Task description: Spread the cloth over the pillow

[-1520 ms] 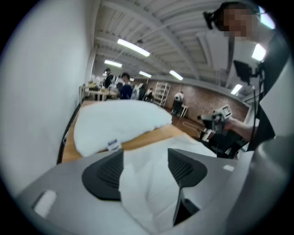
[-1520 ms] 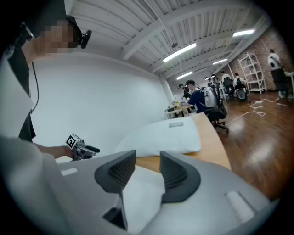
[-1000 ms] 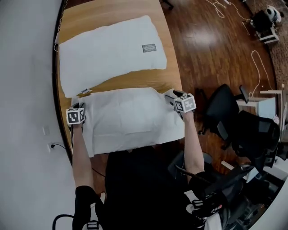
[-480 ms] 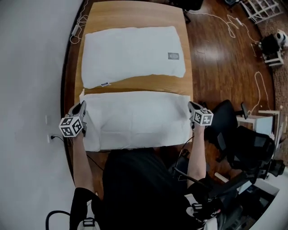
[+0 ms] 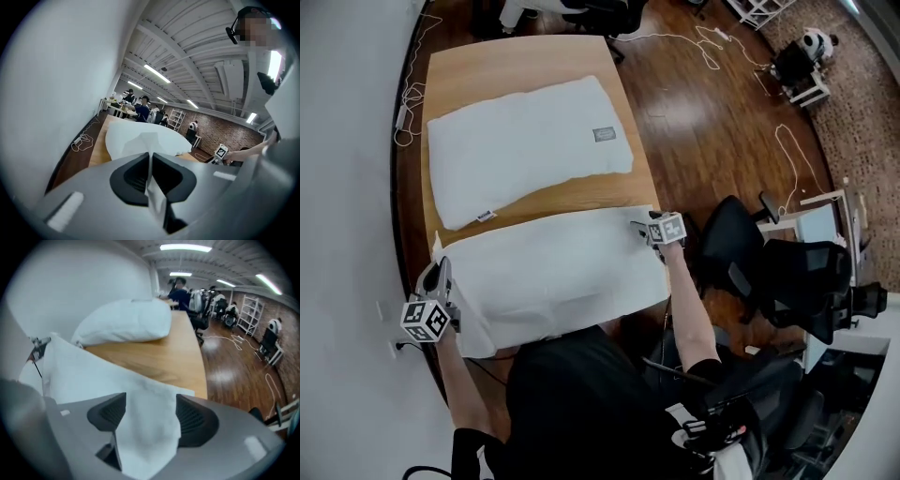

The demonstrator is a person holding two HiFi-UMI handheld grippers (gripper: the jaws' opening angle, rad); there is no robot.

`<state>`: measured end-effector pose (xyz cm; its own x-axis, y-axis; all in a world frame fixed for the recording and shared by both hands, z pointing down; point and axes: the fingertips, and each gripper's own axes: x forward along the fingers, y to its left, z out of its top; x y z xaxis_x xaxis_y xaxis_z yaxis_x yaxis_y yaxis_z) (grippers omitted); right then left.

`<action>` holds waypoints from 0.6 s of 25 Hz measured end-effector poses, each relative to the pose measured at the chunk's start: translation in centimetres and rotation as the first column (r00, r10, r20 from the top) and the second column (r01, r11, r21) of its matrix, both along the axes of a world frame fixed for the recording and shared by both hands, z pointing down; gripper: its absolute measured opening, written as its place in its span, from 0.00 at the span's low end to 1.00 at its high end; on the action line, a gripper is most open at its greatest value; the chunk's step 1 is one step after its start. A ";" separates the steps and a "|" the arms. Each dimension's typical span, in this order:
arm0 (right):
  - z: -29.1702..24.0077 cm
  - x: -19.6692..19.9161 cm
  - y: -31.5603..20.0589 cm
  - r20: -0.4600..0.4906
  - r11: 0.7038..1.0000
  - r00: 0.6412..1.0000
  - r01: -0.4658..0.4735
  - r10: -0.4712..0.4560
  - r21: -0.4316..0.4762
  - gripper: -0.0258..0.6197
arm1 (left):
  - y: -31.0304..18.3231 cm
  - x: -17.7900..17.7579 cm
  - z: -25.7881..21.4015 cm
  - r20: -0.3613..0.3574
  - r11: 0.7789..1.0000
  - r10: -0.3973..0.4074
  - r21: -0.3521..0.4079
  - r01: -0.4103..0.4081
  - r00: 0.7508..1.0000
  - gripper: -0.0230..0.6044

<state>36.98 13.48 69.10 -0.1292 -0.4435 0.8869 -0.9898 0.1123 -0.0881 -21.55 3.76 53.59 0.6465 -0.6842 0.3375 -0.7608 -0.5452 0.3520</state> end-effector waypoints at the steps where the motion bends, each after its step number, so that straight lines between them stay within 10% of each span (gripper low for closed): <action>1: 2.2 -0.2 -0.3 -0.023 0.998 0.999 0.024 -0.025 -0.059 0.58 | -0.2 0.2 0.5 0.002 1.000 0.009 -0.006 -0.009 1.000 0.05; 4: 4.7 -0.6 0.3 -0.017 0.995 1.000 0.022 -0.024 -0.094 0.48 | 0.0 0.0 1.7 0.001 0.999 0.019 -0.033 -0.019 1.000 0.05; 5: 4.3 -0.9 0.9 -0.002 0.996 1.000 0.016 -0.016 -0.086 0.10 | 0.3 -0.3 1.6 -0.011 0.999 0.013 -0.035 -0.013 1.000 0.05; 9: -3.0 -2.3 1.7 0.064 0.990 0.995 -0.085 0.078 0.110 0.05 | 0.3 -1.8 -2.7 -0.100 0.998 -0.026 0.053 0.032 0.995 0.05; 15: -24.4 -5.4 3.7 0.102 0.799 0.989 -0.143 0.103 0.584 0.05 | 2.0 -6.5 -15.3 -0.282 0.943 -0.105 0.275 0.185 0.954 0.05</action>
